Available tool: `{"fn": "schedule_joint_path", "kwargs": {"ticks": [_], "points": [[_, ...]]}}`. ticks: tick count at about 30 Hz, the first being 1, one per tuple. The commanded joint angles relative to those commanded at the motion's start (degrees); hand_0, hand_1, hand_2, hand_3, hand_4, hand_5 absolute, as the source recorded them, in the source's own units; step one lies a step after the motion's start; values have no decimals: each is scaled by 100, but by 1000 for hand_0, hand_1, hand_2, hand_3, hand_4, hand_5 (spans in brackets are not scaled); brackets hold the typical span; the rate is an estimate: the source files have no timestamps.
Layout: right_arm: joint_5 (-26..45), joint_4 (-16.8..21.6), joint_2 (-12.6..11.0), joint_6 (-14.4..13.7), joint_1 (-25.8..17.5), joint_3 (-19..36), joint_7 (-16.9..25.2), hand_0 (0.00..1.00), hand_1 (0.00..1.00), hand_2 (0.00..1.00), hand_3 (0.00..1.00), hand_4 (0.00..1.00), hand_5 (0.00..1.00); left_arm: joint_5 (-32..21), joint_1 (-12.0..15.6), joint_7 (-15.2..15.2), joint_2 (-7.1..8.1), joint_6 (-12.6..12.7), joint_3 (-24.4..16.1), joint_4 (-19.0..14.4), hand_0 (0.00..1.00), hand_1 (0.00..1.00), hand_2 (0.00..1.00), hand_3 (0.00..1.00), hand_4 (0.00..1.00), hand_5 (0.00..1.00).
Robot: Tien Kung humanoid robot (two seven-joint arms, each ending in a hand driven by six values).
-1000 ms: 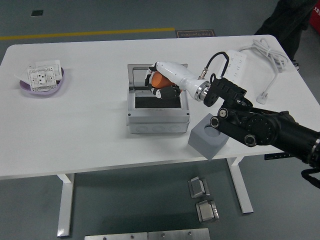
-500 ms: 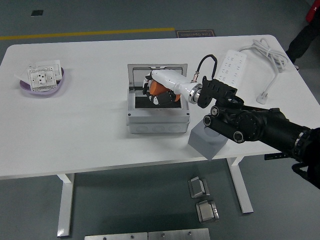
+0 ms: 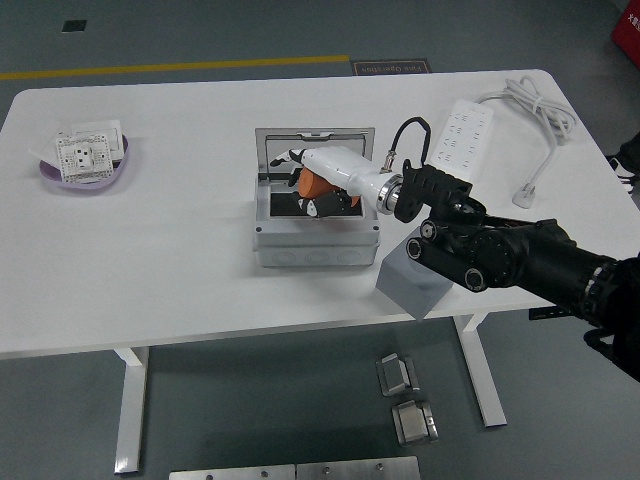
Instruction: Pick up the cylinder from the cube,place it in the box,flap close box
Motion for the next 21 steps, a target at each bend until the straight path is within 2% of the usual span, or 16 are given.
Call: {"fn": "schedule_joint_path", "kwargs": {"ticks": [11, 12, 18, 21], "points": [[-1, 9, -54, -29, -59, 45, 49, 368, 474, 603, 955, 689, 168, -11, 4, -4, -2, -6, 39, -3, 665, 652, 533, 580, 577, 217], [1, 81, -89, -31, -88, 107, 48, 366, 457, 565, 952, 700, 175, -19, 7, -5, -5, -5, 44, -3, 665, 651, 531, 580, 577, 217], [-145, 491, -260, -77, -160, 480, 81, 359, 433, 545, 947, 719, 197, -6, 21, 0, -22, -7, 37, -7, 665, 651, 528, 579, 577, 215], [-194, 564, -288, -85, -150, 572, 103, 359, 433, 545, 947, 719, 197, 3, 23, 3, -21, -10, 36, -12, 665, 651, 528, 579, 577, 215]]}}
